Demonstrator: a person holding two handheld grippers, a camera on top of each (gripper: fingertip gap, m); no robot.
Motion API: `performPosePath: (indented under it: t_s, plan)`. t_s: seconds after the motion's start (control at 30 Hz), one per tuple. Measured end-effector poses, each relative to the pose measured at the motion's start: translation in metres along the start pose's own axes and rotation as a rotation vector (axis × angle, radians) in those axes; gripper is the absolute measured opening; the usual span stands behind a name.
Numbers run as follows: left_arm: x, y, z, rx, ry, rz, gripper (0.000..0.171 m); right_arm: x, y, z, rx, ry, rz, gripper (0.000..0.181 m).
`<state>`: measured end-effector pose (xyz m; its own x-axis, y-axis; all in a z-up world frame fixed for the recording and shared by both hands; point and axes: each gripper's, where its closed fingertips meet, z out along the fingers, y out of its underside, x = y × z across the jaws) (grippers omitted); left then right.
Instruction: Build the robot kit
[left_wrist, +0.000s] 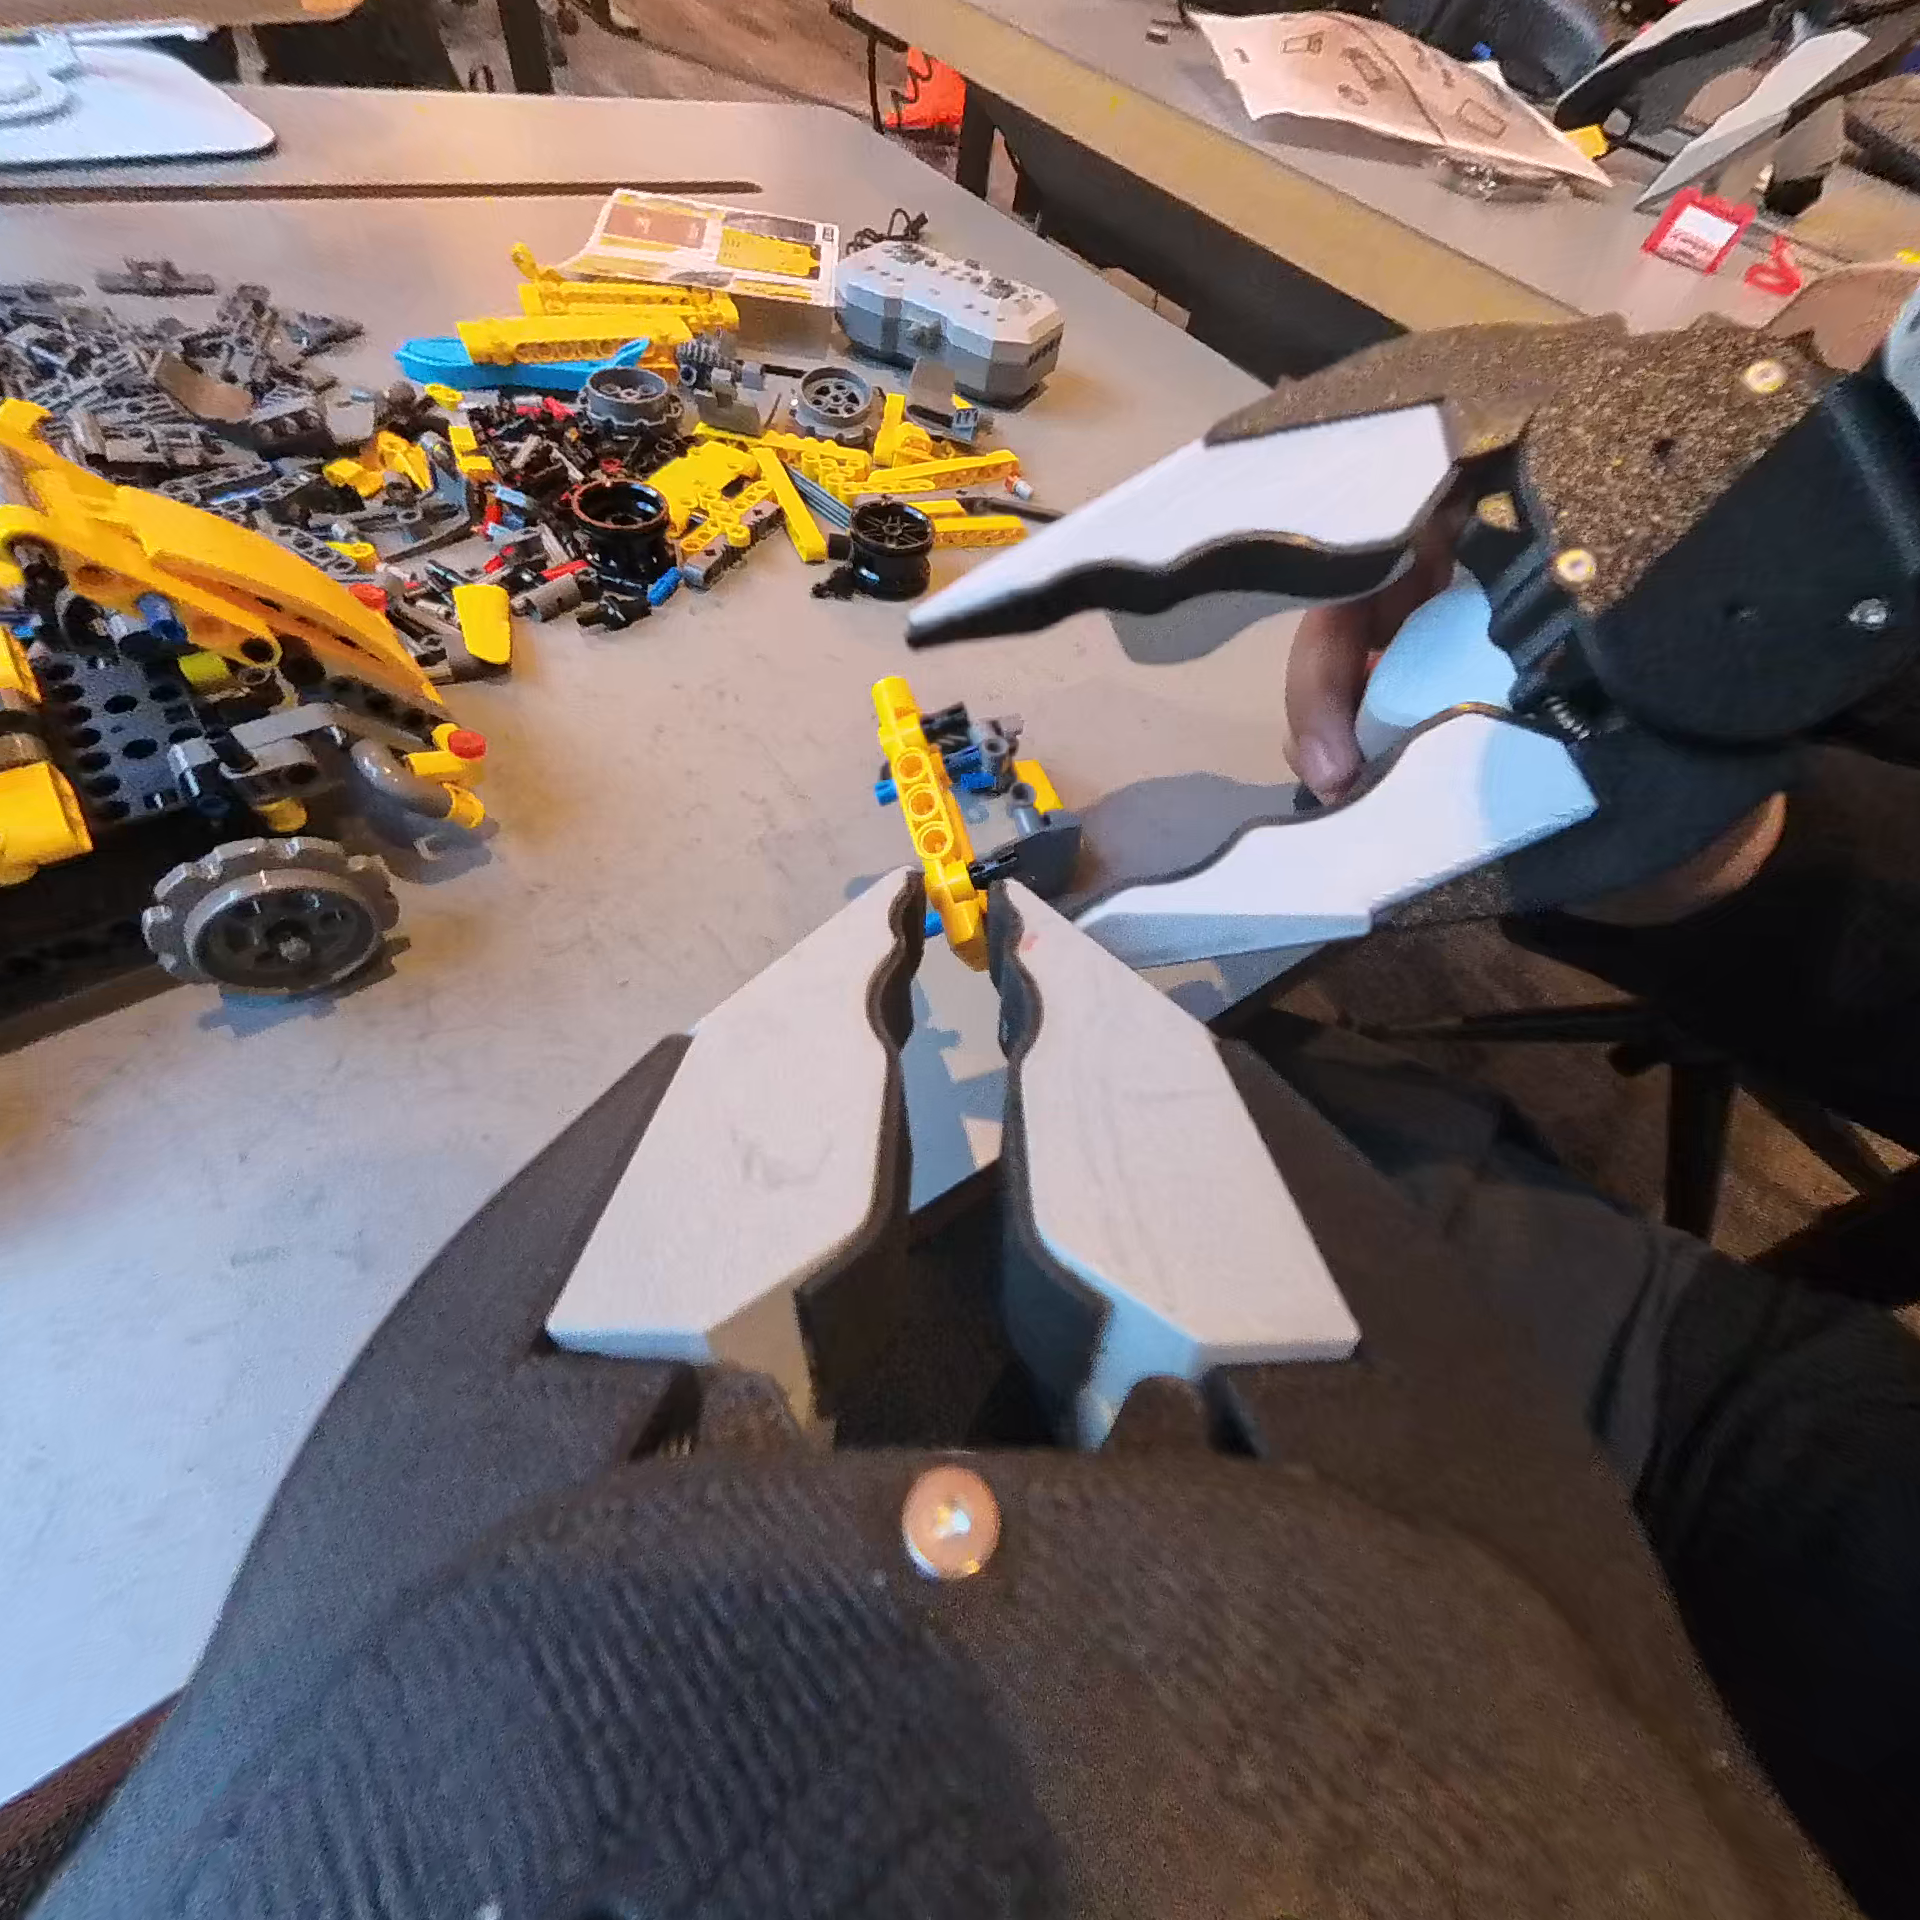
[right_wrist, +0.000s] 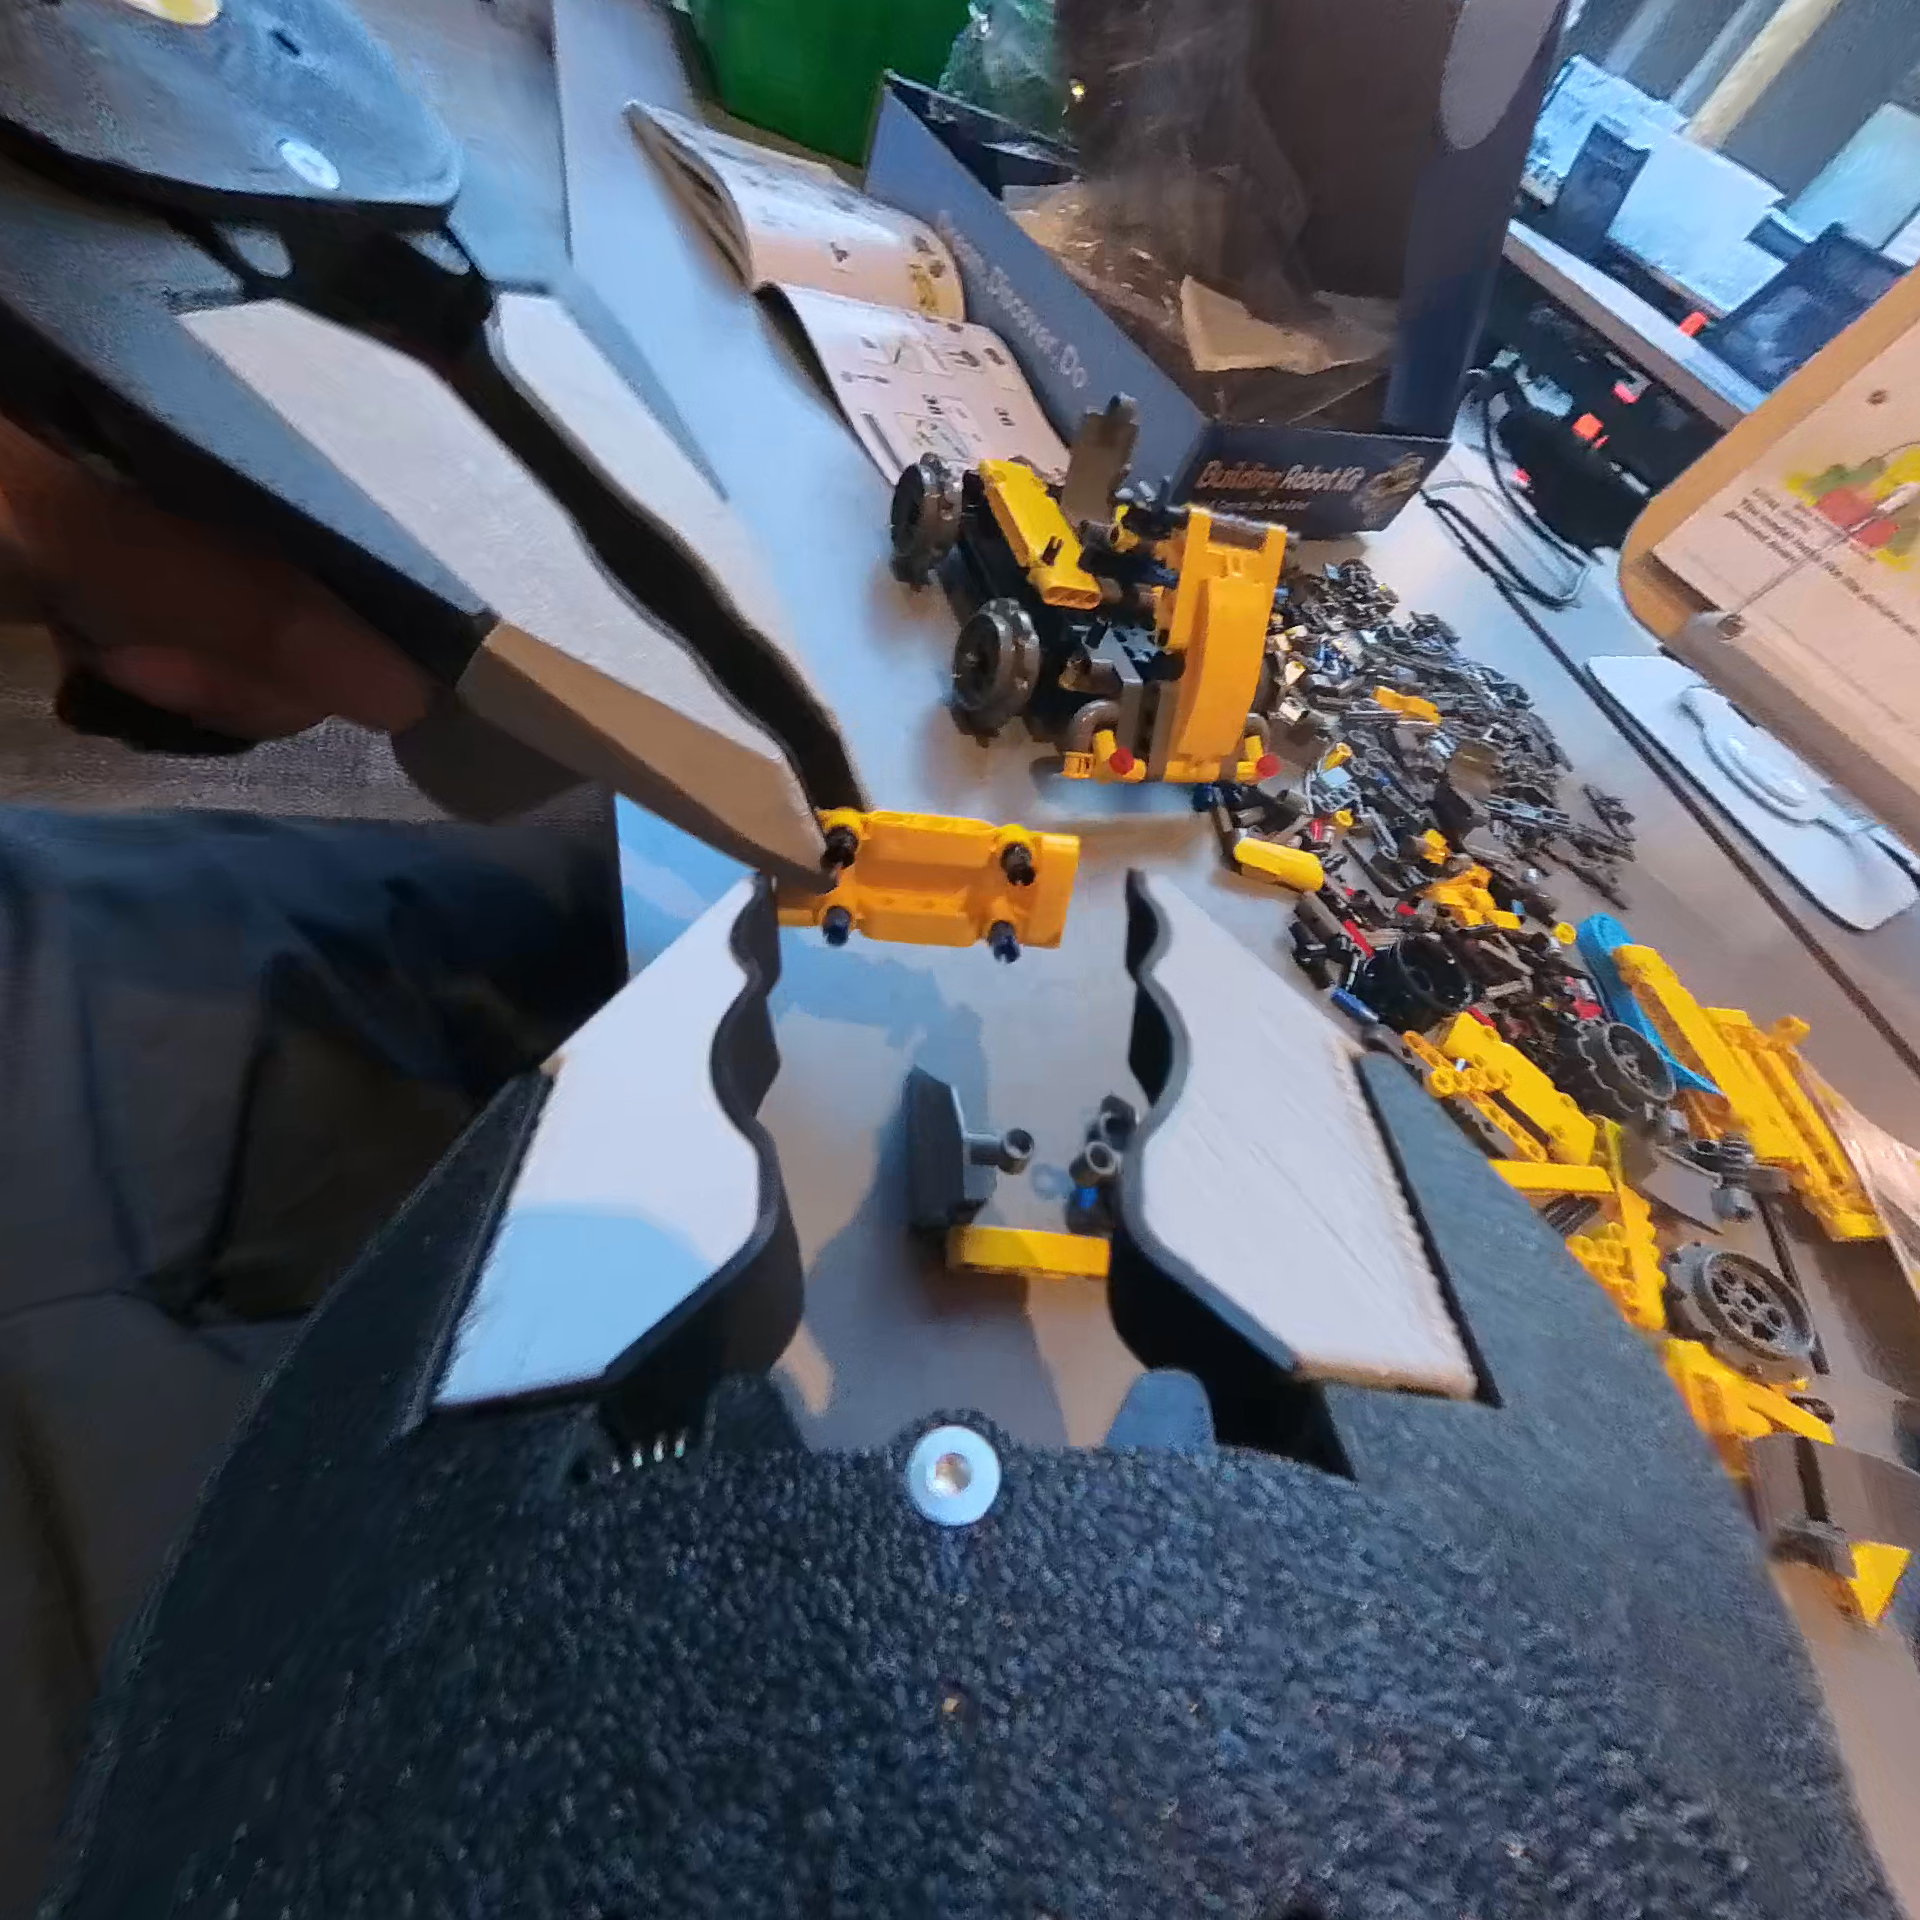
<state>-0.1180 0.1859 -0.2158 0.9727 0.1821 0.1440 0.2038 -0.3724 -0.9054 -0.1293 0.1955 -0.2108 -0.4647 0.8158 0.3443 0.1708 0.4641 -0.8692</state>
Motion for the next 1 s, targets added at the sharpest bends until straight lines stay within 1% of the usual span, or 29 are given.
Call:
performPosePath:
  t_s: [0.03, 0.07, 0.2, 0.3, 0.4, 0.5, 0.67, 0.7, 0.77, 0.83, 0.9, 1.0]
  plan:
    - [-0.001, 0.001, -0.001, 0.001, -0.012, 0.002, 0.010, -0.002, -0.001, 0.002, -0.006, -0.009, -0.004, 0.067]
    - [-0.002, 0.002, -0.002, 0.003, -0.024, 0.006, 0.010, -0.006, 0.000, 0.004, -0.016, -0.035, -0.010, 0.058]
    - [-0.008, 0.004, -0.008, 0.010, -0.069, 0.004, 0.010, -0.012, -0.003, 0.011, -0.020, -0.070, 0.004, 0.058]
    - [-0.011, 0.007, -0.012, 0.005, -0.096, 0.017, 0.010, -0.017, -0.005, 0.016, -0.030, -0.088, -0.028, 0.059]
    - [-0.010, 0.008, -0.015, 0.022, -0.088, -0.018, 0.010, -0.022, -0.003, 0.025, -0.049, -0.092, -0.061, 0.068]
    - [-0.013, 0.011, -0.019, 0.026, -0.103, -0.020, 0.011, -0.023, -0.005, 0.029, -0.048, -0.083, -0.085, 0.064]
    - [-0.016, 0.010, -0.026, 0.034, -0.123, -0.027, 0.011, -0.024, -0.008, 0.032, -0.037, -0.113, -0.073, 0.062]
    - [-0.017, 0.009, -0.028, 0.035, -0.121, -0.030, 0.017, -0.020, -0.008, 0.031, -0.040, -0.103, -0.073, 0.062]
    - [-0.020, 0.009, -0.033, 0.027, -0.113, -0.040, 0.033, -0.005, -0.007, 0.023, -0.036, -0.085, -0.056, 0.062]
    - [-0.022, 0.010, -0.037, 0.013, -0.096, -0.048, 0.045, 0.011, -0.007, 0.009, 0.002, -0.086, -0.003, 0.062]
    - [-0.023, 0.015, -0.035, -0.016, -0.090, -0.033, 0.050, 0.026, -0.003, -0.009, 0.056, -0.096, 0.062, 0.062]
    - [-0.012, 0.017, -0.016, -0.072, -0.054, 0.026, 0.050, 0.048, 0.017, -0.034, 0.094, -0.099, 0.215, 0.062]
